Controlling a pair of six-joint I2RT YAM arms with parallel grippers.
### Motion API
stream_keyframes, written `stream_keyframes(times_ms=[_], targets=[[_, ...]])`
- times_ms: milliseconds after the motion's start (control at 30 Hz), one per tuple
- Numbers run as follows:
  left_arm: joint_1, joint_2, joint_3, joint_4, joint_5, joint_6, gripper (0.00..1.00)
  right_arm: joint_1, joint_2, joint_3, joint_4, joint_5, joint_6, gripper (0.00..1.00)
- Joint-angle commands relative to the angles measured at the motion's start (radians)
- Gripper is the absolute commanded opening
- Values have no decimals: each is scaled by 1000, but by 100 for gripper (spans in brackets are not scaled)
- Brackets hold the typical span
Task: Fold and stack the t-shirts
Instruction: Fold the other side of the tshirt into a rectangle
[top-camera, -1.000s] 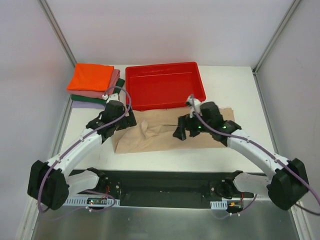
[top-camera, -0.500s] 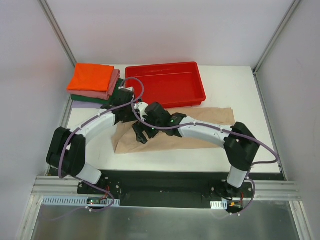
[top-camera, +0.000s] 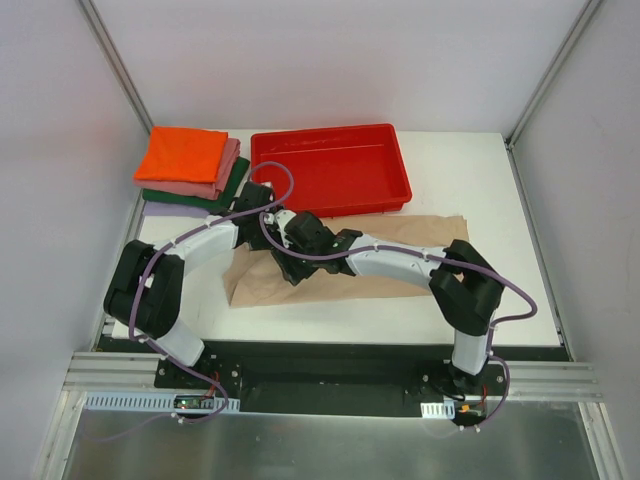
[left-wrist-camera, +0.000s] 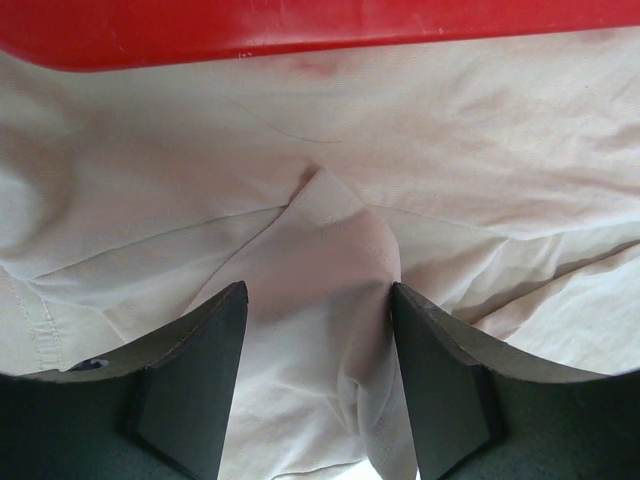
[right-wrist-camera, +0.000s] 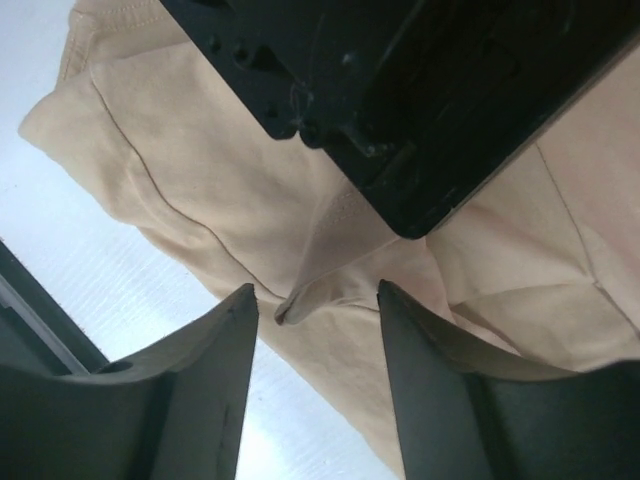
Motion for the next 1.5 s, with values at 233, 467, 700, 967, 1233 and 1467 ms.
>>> stream_keyframes(times_ms=[233, 467, 700, 967, 1233, 1467], targets=[[-3, 14, 36, 12, -15, 1, 22, 4, -41, -9, 51, 116, 7, 1], [-14, -94, 3, -28, -136, -47, 0, 3, -95, -20, 18, 124, -26, 1], [-58, -239, 4, -317, -417, -264, 0, 4, -152, -41, 4, 208, -39, 0], [-69, -173, 70, -396, -463, -360, 0, 1, -150, -21, 0, 346, -55, 1], [-68, 16, 222, -444, -545, -394, 7, -38, -37, 100, -28, 452, -84, 1], [-66, 117, 309, -467, -566, -398, 39, -107, 49, 152, -14, 403, -88, 7]])
